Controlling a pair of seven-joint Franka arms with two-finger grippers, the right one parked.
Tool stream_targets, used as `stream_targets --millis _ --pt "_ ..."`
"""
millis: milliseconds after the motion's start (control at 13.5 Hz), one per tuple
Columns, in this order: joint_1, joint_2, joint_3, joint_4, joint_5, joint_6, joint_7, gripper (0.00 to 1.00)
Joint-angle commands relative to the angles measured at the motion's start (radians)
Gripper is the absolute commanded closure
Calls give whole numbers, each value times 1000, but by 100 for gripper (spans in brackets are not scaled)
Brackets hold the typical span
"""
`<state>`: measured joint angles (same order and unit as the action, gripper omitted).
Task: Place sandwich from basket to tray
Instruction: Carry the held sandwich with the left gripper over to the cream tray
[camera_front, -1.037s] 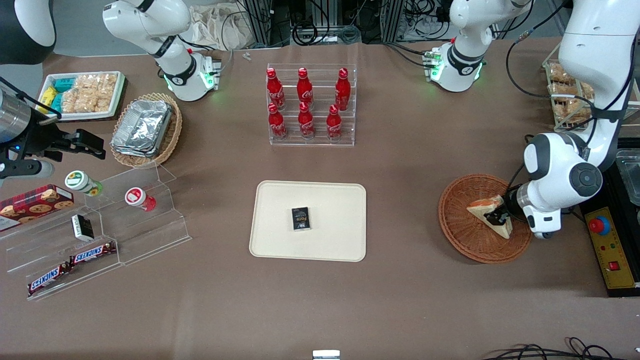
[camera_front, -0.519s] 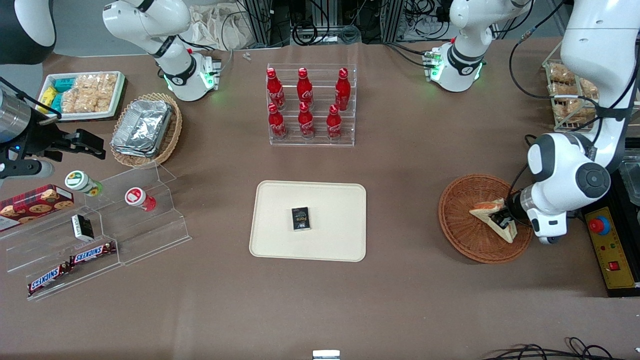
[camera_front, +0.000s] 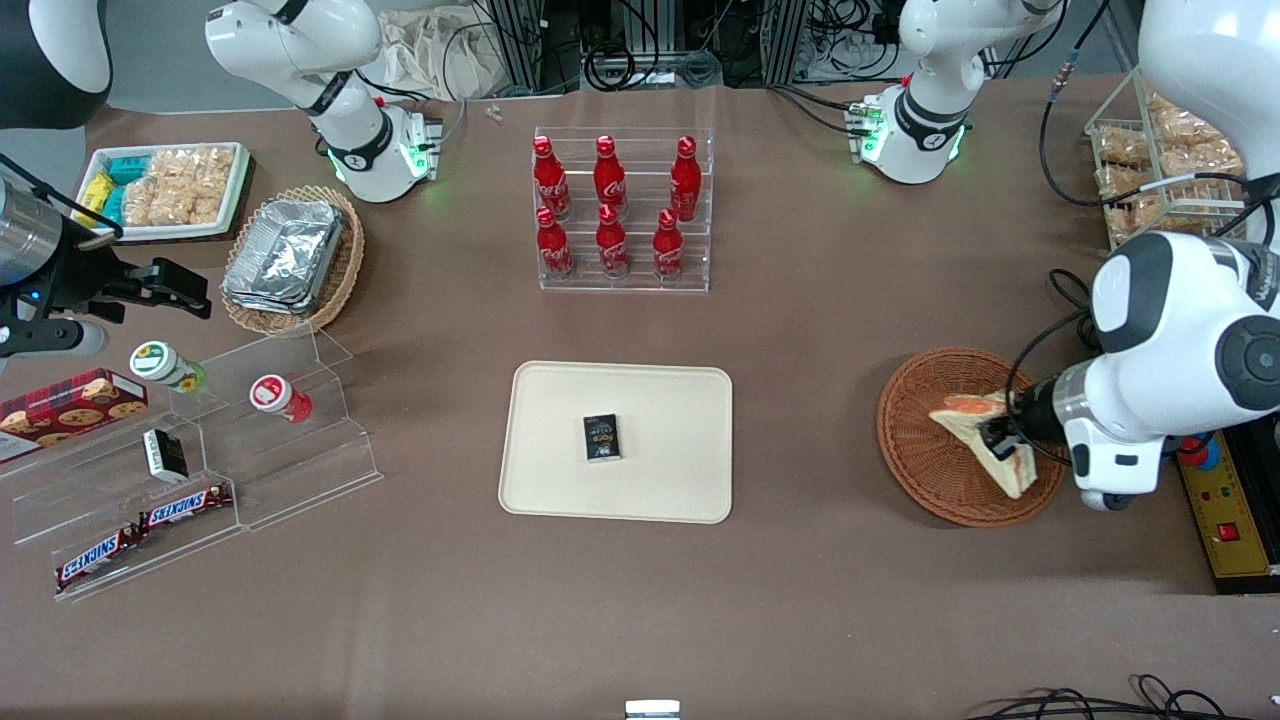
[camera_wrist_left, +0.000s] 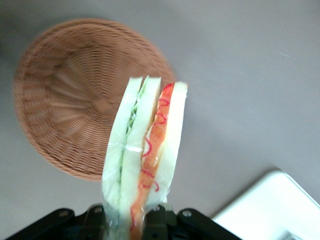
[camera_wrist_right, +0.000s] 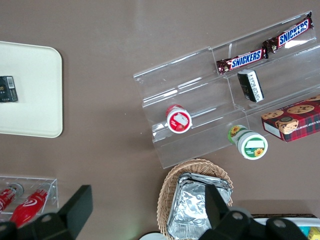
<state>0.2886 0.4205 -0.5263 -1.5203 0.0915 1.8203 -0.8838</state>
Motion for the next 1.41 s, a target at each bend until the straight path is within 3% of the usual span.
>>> stream_targets --millis 0,74,296,519,741,963,1037,1111,1185,1333 --pt "-70 122 -99 132 16 -35 -18 100" --pt "-144 162 -100 159 28 -26 -15 100" --pt "-360 343 -95 307 229 -19 -21 100" --pt "-446 444 -93 344 244 16 -15 100" --pt "-499 552 -66 347 251 216 -15 100" --pt "-522 560 -37 345 251 237 -11 96" --pt "-523 563 -35 344 260 235 -11 63" --pt "-526 572 -35 345 275 241 -14 8" --pt "-532 580 -35 347 293 244 -14 0" --pt "-531 567 -35 345 297 234 -23 0"
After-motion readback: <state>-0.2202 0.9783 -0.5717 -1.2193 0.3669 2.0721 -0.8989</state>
